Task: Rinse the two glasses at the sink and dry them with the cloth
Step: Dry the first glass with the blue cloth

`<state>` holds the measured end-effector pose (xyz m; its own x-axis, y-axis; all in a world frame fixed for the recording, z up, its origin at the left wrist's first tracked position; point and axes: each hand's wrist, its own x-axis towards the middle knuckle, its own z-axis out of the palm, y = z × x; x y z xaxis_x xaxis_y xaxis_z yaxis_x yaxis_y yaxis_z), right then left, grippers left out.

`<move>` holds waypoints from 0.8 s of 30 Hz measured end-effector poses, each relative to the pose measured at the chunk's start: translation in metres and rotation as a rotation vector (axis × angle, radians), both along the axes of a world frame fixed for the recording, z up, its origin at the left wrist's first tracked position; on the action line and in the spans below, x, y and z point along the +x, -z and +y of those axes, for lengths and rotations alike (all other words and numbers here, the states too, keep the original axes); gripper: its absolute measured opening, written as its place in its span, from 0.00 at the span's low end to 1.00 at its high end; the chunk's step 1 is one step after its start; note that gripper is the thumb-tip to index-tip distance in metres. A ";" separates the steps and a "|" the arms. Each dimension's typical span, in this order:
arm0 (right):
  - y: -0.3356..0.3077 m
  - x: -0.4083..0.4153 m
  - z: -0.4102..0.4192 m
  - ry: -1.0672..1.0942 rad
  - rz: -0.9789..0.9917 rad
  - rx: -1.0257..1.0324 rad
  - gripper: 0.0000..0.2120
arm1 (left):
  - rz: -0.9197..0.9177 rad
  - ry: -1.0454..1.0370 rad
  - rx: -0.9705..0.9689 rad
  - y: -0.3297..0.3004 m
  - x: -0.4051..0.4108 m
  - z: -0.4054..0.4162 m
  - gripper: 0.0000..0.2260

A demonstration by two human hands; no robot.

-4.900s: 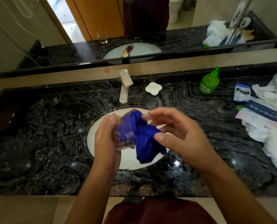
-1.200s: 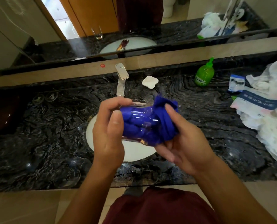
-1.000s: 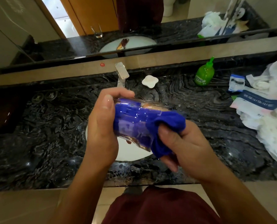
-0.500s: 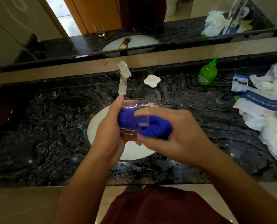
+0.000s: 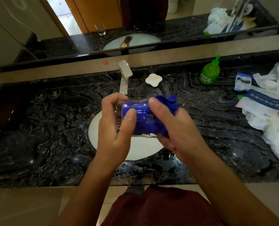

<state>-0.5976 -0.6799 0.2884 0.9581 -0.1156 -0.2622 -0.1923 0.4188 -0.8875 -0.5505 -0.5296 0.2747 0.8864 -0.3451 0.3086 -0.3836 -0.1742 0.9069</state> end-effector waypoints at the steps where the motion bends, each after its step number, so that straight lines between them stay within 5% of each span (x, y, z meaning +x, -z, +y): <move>1: 0.000 -0.001 0.002 0.007 -0.068 -0.093 0.12 | 0.044 -0.034 -0.035 0.001 -0.002 -0.001 0.13; 5: 0.002 0.000 -0.004 -0.143 -0.250 -0.356 0.08 | 0.363 -0.146 -0.128 -0.005 -0.004 -0.006 0.14; 11: 0.020 0.011 -0.012 -0.308 -0.418 -1.168 0.31 | 0.875 -0.137 -0.336 -0.004 0.016 -0.004 0.14; 16: 0.030 0.006 -0.018 -0.233 -0.379 -0.786 0.23 | 0.801 -0.029 -0.170 -0.007 0.017 -0.004 0.24; 18: 0.032 0.005 -0.018 -0.139 -0.318 -0.555 0.18 | 0.667 -0.015 -0.076 -0.008 0.016 -0.006 0.28; 22: 0.032 0.003 -0.015 -0.130 -0.112 -0.207 0.05 | 0.229 0.102 0.104 -0.001 0.019 -0.001 0.21; 24: 0.032 0.002 -0.015 -0.162 -0.046 0.029 0.18 | 0.154 0.103 0.136 0.003 0.019 0.002 0.17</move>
